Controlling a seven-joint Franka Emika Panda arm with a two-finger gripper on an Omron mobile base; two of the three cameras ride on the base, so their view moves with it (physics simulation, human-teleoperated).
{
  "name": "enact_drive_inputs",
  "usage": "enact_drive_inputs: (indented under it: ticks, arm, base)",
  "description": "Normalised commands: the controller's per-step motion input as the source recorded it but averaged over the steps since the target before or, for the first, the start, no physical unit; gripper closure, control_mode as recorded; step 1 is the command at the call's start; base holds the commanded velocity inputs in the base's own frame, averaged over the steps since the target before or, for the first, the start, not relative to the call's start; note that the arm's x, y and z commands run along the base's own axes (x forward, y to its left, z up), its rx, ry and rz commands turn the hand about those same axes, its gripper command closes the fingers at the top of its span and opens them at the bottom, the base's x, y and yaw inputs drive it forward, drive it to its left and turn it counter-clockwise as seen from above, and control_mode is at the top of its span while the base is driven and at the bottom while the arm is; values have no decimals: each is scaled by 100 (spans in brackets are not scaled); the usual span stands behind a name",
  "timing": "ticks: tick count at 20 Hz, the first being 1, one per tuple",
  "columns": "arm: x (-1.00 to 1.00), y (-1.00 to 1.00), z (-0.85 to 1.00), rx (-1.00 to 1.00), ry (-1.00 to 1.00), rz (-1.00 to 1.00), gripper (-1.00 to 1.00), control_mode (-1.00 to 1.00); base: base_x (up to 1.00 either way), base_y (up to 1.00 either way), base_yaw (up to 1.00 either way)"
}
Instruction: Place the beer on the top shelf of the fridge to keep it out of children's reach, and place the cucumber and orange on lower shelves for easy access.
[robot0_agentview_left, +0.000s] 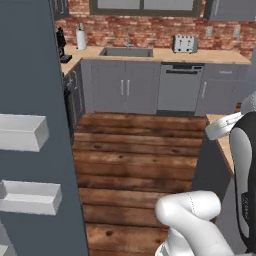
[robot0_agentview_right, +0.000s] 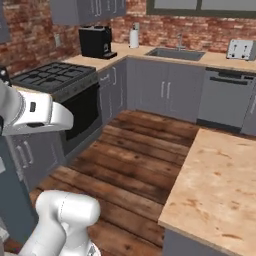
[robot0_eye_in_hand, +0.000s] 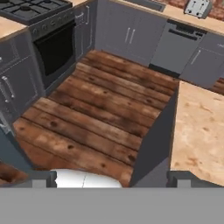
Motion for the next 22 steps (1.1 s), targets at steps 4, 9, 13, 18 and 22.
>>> enact_drive_inputs:
  ticks: [4, 9, 13, 18, 22]
  arm:
    - [0, 0, 0, 0, 0, 0, -100, 100]
    - [0, 0, 0, 0, 0, 0, -100, 100]
    - [0, 0, 0, 0, 0, 0, -100, 100]
    - [0, 0, 0, 0, 0, 0, -100, 100]
    - [0, 0, 0, 0, 0, 0, -100, 100]
  base:
    - [93, 0, -18]
    - [100, 0, -3]
    - [100, -8, 0]
    - [99, -3, 5]
    - [72, 0, 32]
